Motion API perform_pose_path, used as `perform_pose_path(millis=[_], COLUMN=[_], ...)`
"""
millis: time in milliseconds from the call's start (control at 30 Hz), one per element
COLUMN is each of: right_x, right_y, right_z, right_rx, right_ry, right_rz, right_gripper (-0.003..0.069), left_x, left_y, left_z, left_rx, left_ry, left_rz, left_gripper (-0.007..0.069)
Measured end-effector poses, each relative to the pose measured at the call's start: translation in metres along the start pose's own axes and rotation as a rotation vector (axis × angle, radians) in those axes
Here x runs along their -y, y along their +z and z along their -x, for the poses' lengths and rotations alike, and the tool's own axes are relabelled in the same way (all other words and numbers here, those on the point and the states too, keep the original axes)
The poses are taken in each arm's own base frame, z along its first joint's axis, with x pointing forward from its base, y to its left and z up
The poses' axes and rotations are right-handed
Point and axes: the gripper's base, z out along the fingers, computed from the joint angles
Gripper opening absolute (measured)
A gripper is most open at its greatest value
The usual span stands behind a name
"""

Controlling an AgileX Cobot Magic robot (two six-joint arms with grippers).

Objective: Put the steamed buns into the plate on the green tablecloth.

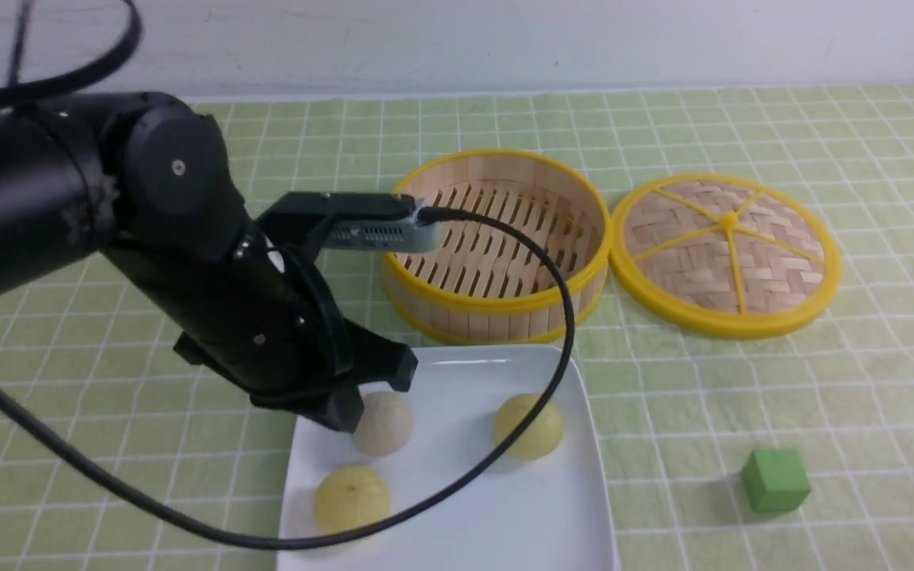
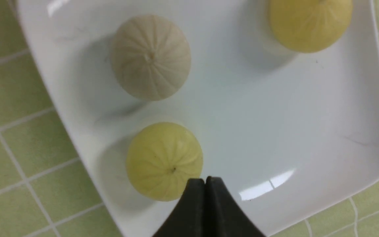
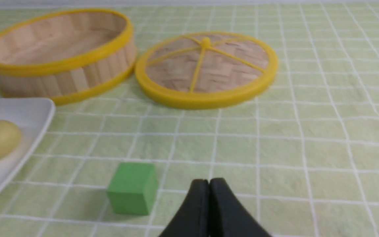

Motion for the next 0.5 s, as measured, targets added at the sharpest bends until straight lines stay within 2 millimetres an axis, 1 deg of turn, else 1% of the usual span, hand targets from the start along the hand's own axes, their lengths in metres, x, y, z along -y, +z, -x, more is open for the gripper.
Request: perform_pose_path(millis=[67,100,133,167,267,333,400,500], right_x=[0.003,0.005,0.005,0.006,0.007,0.007,0.007,0.008], right_y=[0.003,0.004,0.004,0.005,0.005,0.005,0.005,0.005], right_z=[-0.01,-0.016,-0.016,-0.018,-0.019,-0.019,-0.019,-0.019], right_rx=[-0.016,-0.032,-0.036,-0.042,-0.046,-0.046,-0.046,-0.046], right_ry=[0.008,0.013,0.014,0.018,0.023,0.024,0.024,0.023], right_rz=[-0.043,-0.065,-0.069,-0.088,-0.104,-0.106,-0.106,-0.106], right_gripper=[0.001,0.0012,0.0012,0.0013,0.0015,0.0017,0.0017,0.0019], left_x=[0.0,0.001,0.001,0.002,0.004,0.004,0.004,-0.001], left_y=[-0.017,-0.03,-0.032,-0.046,-0.075,-0.098,-0.115,-0.139], left_z=[-0.003,-0.006,-0.006,-0.01,-0.022,-0.036,-0.048,-0.08], left_rx=[0.053,0.095,0.101,0.144,0.212,0.263,0.306,0.394], left_ry=[0.023,0.035,0.038,0.049,0.068,0.084,0.094,0.082], left_rz=[0.012,0.015,0.018,0.018,0.019,0.021,0.026,0.045], left_gripper=[0.0002,0.0002,0.0002,0.0002,0.0002,0.0002,0.0002,0.0002])
